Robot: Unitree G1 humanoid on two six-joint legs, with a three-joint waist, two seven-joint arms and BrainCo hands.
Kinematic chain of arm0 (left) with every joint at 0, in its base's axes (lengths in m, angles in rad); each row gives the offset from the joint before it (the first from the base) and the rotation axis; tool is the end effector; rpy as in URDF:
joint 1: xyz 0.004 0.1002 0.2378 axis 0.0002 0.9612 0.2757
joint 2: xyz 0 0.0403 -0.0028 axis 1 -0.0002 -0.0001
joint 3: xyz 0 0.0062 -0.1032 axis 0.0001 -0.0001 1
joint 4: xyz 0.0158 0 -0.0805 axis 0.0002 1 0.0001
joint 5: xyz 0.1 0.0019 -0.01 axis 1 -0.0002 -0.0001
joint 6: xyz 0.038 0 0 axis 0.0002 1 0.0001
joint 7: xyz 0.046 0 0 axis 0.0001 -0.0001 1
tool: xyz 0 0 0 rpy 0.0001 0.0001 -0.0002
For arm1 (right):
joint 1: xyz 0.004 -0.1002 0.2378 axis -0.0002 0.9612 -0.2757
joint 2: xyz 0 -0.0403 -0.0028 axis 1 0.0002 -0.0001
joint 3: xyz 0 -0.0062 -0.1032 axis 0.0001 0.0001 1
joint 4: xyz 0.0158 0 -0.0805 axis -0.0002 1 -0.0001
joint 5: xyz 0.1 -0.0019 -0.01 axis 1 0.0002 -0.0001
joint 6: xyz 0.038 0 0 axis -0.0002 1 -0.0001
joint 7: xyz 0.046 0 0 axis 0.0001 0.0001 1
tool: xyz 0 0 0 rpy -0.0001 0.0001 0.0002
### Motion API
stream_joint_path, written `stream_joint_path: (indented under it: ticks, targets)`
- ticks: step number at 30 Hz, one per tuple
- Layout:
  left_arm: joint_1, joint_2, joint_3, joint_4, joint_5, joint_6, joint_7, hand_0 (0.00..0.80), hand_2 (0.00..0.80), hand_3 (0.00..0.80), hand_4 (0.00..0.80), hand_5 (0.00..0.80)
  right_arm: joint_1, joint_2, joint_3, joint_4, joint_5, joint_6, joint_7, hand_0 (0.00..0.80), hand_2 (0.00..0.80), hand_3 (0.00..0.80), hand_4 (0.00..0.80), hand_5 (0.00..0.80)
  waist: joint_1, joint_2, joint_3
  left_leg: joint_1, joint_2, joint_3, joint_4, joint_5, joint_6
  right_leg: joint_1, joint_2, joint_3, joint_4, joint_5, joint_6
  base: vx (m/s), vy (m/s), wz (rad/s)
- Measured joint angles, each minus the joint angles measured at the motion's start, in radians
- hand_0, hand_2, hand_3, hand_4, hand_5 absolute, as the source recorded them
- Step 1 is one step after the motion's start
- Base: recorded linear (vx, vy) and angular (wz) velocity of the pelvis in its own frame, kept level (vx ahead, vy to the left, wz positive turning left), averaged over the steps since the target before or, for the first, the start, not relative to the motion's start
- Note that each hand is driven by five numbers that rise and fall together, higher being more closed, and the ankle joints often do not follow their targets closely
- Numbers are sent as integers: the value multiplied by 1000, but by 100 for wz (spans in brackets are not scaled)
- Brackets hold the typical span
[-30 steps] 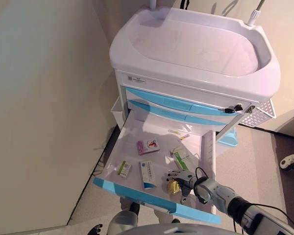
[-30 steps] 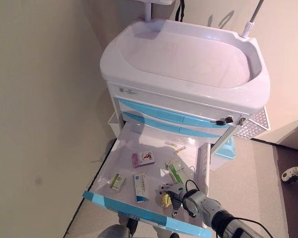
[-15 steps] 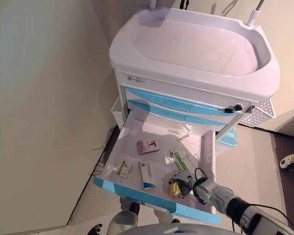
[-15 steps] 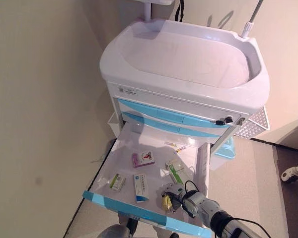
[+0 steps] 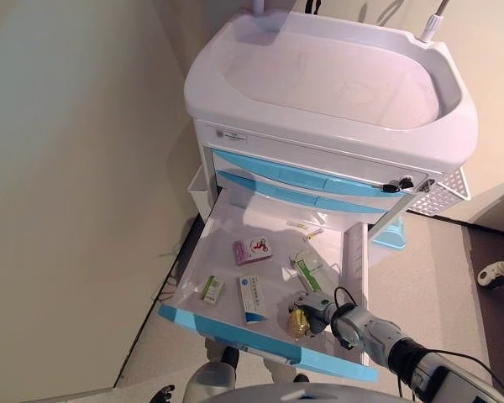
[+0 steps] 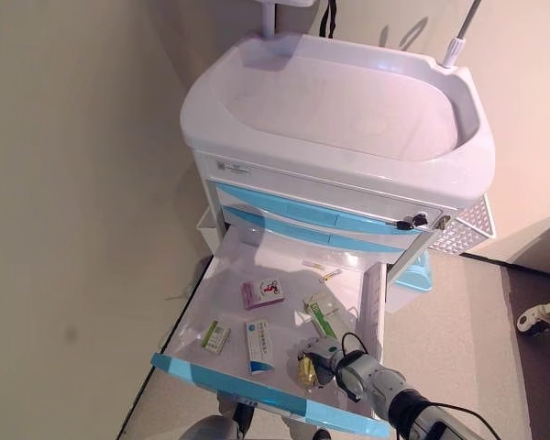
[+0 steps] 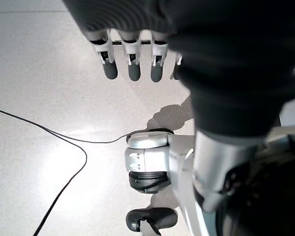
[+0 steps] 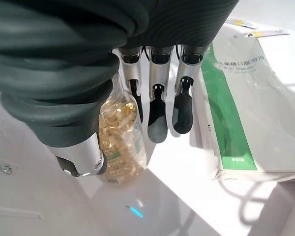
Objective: Open the drawer and pick up the medicine
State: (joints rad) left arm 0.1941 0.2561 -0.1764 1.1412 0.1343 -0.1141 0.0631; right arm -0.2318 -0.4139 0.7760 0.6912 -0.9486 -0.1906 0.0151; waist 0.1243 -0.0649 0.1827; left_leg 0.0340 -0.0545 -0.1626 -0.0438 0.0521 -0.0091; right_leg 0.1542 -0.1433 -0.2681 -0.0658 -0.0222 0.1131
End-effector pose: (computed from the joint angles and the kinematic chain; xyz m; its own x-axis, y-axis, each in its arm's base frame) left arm 0.0185 0.2248 -0.1177 0.3494 0.1952 -0.9164 0.2734 0.9142 0.2990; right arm 0.1830 -0.1574 -0.0540 0.6044 0.4448 -0.6610 -0.6222 -0.2547 -0.7403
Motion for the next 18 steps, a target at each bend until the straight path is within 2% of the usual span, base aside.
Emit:
stream_joint_path:
  ticks: [8, 18]
  targets:
    - [-1, 0, 0, 2, 0, 0, 2, 0, 0, 0, 0, 0, 0, -4, -1, -10, 0, 0, 2, 659, 659, 659, 659, 659, -2, 0, 0, 1, 0, 3, -1, -1, -1, 0, 0, 1, 0, 0, 0, 0, 0, 0]
    - [-4, 1, 2, 1, 0, 1, 3, 0, 0, 0, 0, 0, 1, -112, -43, -202, 12, -1, 37, 643, 643, 643, 643, 643, -1, -7, -3, 8, 2, 15, -6, 1, 2, 3, 0, 10, -1, 1, -1, 6, -2, -2]
